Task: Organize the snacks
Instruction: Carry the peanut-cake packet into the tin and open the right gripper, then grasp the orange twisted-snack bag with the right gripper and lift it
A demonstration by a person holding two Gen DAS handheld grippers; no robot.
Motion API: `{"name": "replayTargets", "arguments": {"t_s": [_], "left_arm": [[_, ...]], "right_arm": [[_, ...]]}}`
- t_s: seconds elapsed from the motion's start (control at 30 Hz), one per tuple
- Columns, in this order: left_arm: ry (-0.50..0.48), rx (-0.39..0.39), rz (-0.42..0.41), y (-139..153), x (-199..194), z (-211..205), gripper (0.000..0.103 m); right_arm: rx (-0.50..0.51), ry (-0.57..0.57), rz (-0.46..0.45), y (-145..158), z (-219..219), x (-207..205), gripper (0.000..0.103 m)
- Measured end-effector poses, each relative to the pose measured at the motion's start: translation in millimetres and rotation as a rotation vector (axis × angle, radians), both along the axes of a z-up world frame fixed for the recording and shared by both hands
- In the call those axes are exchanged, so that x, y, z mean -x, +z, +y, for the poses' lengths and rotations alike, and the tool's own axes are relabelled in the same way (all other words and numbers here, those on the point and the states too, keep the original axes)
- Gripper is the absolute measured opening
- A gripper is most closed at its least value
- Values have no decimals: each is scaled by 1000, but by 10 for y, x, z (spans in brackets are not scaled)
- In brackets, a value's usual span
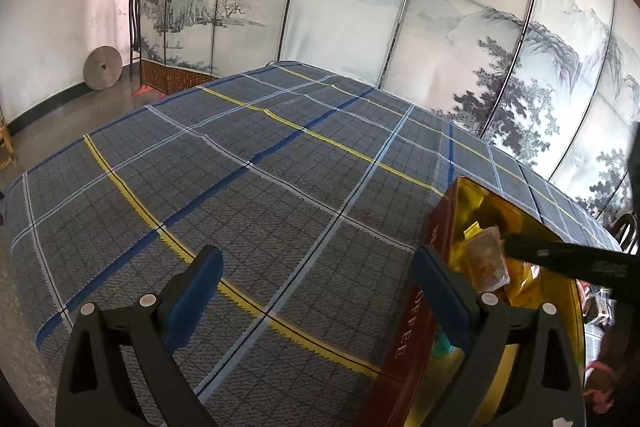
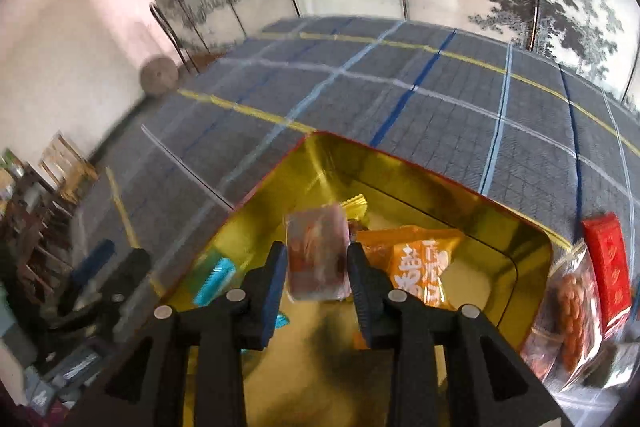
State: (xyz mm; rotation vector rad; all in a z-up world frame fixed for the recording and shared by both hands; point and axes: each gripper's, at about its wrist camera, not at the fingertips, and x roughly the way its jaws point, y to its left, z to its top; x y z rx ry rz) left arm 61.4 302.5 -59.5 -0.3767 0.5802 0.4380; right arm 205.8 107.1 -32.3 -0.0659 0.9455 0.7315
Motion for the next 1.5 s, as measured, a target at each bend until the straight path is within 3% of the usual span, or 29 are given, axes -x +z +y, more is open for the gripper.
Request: {"name": "replayTargets", "arguments": {"t_s": [0.2,0.3,0.47,0.8,0.93,1.07,1.13,1.27,1.4,1.5], "left_arm": [[4,10,2,-7,4,-3,96],[4,9,2,-8,5,-3,96],[5,1,4,-23,3,-13,97],[7,1,16,-47,-25,-8,97],[6,2,16,-46,-22,-8,97],[5,5,15,-46,-28,-9,97],[5,5,15,-45,-30,-8,97],[4,5,17,-47,-35,-15,97],[7,5,17,-51,-32,-16,97],[9,4,17,-67,-34,-34,97]], "right_arm": [[-165,-87,-35,223,-734,266,32],[-133,-166,-51,216,-1197,405,33],[-33,-204,75,-63,-1653,320,35],[6,-227,127,-284,-1392,24,35],[7,-245,153,-322,-1315,-52,47],[54,-245,119,-364,-1187,-47,59],[101,-231,82,-374,-1098,-21,60],[100,-205,54,-398,-1082,38,59],[276,-175,-27,-421,-879,175,60],[310,-232,-27,-424,-859,105,60]]}}
